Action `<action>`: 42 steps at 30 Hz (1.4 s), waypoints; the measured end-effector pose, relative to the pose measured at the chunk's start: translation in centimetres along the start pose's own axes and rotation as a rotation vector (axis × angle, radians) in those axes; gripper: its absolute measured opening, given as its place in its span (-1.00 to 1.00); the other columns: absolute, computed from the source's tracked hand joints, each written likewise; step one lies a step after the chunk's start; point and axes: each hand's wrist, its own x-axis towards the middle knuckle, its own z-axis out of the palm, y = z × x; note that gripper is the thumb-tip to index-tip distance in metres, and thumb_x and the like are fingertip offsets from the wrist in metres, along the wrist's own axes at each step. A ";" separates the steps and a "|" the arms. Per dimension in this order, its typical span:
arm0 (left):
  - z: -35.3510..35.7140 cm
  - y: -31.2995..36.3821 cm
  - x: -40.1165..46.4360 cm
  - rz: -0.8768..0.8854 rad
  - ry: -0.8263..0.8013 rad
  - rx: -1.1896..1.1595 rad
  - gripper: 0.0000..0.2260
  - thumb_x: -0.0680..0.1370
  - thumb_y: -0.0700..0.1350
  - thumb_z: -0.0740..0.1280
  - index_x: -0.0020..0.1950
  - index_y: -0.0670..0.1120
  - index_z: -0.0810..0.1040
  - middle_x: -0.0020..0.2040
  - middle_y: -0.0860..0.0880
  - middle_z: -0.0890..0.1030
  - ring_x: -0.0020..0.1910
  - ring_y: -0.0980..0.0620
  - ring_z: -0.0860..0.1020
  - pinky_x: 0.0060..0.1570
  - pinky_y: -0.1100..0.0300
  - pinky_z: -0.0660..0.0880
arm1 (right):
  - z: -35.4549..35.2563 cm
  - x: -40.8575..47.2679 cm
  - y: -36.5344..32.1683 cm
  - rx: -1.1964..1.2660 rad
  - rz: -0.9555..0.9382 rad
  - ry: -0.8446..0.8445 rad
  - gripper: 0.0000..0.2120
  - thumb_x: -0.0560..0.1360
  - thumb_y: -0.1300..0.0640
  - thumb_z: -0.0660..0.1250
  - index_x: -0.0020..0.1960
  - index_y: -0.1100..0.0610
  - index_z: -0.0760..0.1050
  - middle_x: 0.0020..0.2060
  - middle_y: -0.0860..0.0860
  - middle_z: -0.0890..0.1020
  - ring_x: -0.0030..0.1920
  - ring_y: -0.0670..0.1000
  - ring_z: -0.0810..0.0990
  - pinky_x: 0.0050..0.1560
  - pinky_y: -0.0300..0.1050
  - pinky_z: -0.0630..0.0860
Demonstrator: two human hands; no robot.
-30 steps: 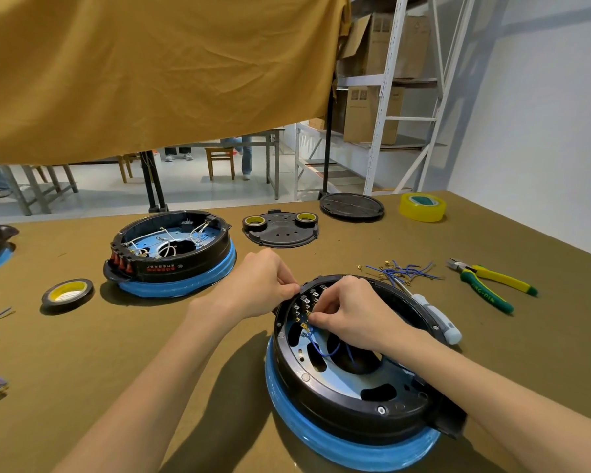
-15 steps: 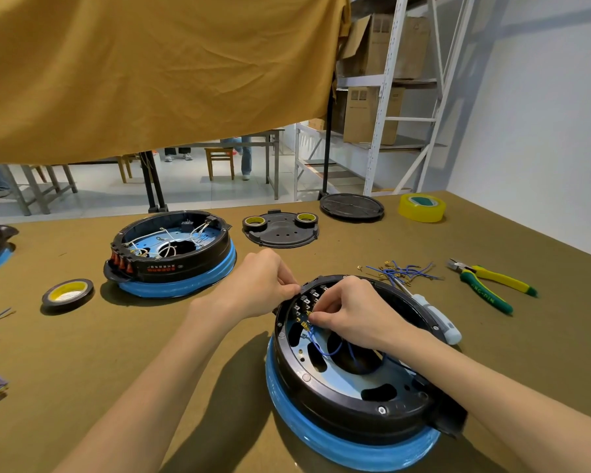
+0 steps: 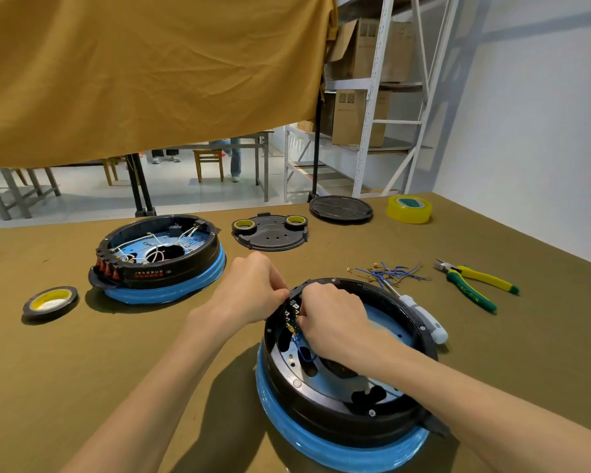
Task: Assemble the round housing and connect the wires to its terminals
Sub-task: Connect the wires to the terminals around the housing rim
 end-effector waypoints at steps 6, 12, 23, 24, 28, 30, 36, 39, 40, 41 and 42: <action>0.1 0.2 -0.2 -0.004 0.013 0.028 -0.86 0.61 -0.10 0.42 0.08 -0.06 0.76 -0.04 -0.01 0.73 -0.09 0.10 0.66 -0.09 0.17 0.66 | -0.3 0.2 0.0 0.009 0.005 -0.015 -0.85 0.57 0.16 0.40 -0.02 0.15 0.43 0.04 0.11 0.64 0.06 0.21 0.63 -0.11 -0.01 0.39; -0.2 0.5 -0.3 -0.015 -0.058 0.010 -0.78 0.61 0.03 0.40 0.10 -0.06 0.74 -0.05 0.00 0.73 -0.11 0.09 0.66 -0.05 0.09 0.68 | -0.7 -0.2 3.0 0.490 -0.005 -0.083 -0.83 0.56 0.08 0.43 -0.11 0.16 0.69 -0.28 0.08 0.73 -0.26 0.04 0.71 -0.14 -0.02 0.68; 3.0 2.6 -1.8 -0.071 -0.052 0.324 -0.38 0.42 0.24 0.54 0.25 -0.11 0.40 0.11 -0.07 0.39 0.08 -0.06 0.45 -0.08 0.12 0.39 | -1.7 0.5 5.8 0.284 -0.326 -0.009 -0.92 0.52 0.10 0.46 0.00 0.06 0.69 -0.24 -0.08 0.64 -0.23 -0.09 0.59 -0.20 -0.10 0.55; 3.2 2.7 -1.8 -0.088 -0.035 0.313 -0.37 0.42 0.22 0.55 0.26 -0.13 0.41 0.12 -0.08 0.41 0.09 -0.08 0.47 -0.08 0.11 0.40 | -1.7 0.5 5.8 0.280 -0.361 0.014 -0.91 0.51 0.06 0.48 0.00 0.04 0.69 -0.23 -0.07 0.65 -0.20 -0.05 0.60 -0.15 -0.03 0.56; 3.1 2.8 -2.0 -0.127 0.005 0.288 -0.44 0.39 0.19 0.57 0.15 -0.12 0.44 0.01 -0.05 0.40 -0.07 -0.06 0.46 -0.18 0.13 0.39 | -1.2 0.7 6.0 0.223 -0.435 0.047 -0.88 0.51 0.00 0.47 0.03 -0.03 0.69 -0.20 -0.10 0.68 -0.18 -0.04 0.59 -0.11 -0.04 0.56; 3.0 3.0 -2.2 -0.114 0.033 0.317 -0.48 0.38 0.23 0.57 0.02 -0.07 0.41 -0.05 -0.03 0.40 -0.16 -0.03 0.45 -0.28 0.18 0.33 | -0.9 0.8 6.2 0.225 -0.441 0.041 -0.86 0.50 0.03 0.46 0.06 -0.05 0.70 -0.22 -0.12 0.66 -0.21 -0.07 0.55 -0.14 -0.08 0.54; 3.1 2.6 -2.2 -0.107 0.068 0.277 -0.50 0.37 0.20 0.57 0.09 -0.05 0.46 -0.04 -0.01 0.44 -0.12 -0.03 0.47 -0.23 0.16 0.35 | -0.1 1.0 6.6 0.251 -0.482 0.029 -0.80 0.51 0.12 0.43 0.08 -0.09 0.71 -0.15 -0.10 0.69 -0.17 -0.07 0.56 -0.13 -0.11 0.53; 3.1 2.5 -2.2 -0.105 0.084 0.273 -0.55 0.38 0.19 0.57 0.01 -0.01 0.44 -0.07 0.02 0.43 -0.15 0.01 0.46 -0.29 0.20 0.29 | 0.1 1.1 6.6 0.261 -0.496 0.030 -0.81 0.52 0.12 0.42 0.07 -0.06 0.72 -0.14 -0.10 0.69 -0.15 -0.06 0.56 -0.08 -0.09 0.54; 3.1 2.4 -2.1 -0.104 0.087 0.268 -0.57 0.38 0.19 0.57 -0.03 0.00 0.43 -0.09 0.02 0.44 -0.17 0.02 0.46 -0.33 0.21 0.27 | 0.2 1.1 6.6 0.259 -0.493 0.028 -0.81 0.52 0.12 0.41 0.08 -0.06 0.72 -0.14 -0.09 0.69 -0.14 -0.05 0.56 -0.06 -0.08 0.54; 3.1 2.3 -2.1 -0.102 0.090 0.270 -0.59 0.38 0.18 0.57 -0.05 0.01 0.43 -0.10 0.03 0.45 -0.18 0.03 0.47 -0.35 0.21 0.25 | 0.3 1.1 6.6 0.259 -0.490 0.026 -0.81 0.53 0.12 0.41 0.09 -0.06 0.71 -0.13 -0.09 0.69 -0.13 -0.04 0.56 -0.05 -0.07 0.54; 3.1 2.3 -2.0 -0.101 0.091 0.278 -0.60 0.39 0.18 0.57 -0.07 0.01 0.44 -0.11 0.03 0.46 -0.19 0.03 0.47 -0.35 0.21 0.25 | 0.4 1.2 6.5 0.260 -0.487 0.025 -0.81 0.53 0.12 0.40 0.09 -0.06 0.71 -0.12 -0.09 0.69 -0.12 -0.04 0.56 -0.04 -0.07 0.54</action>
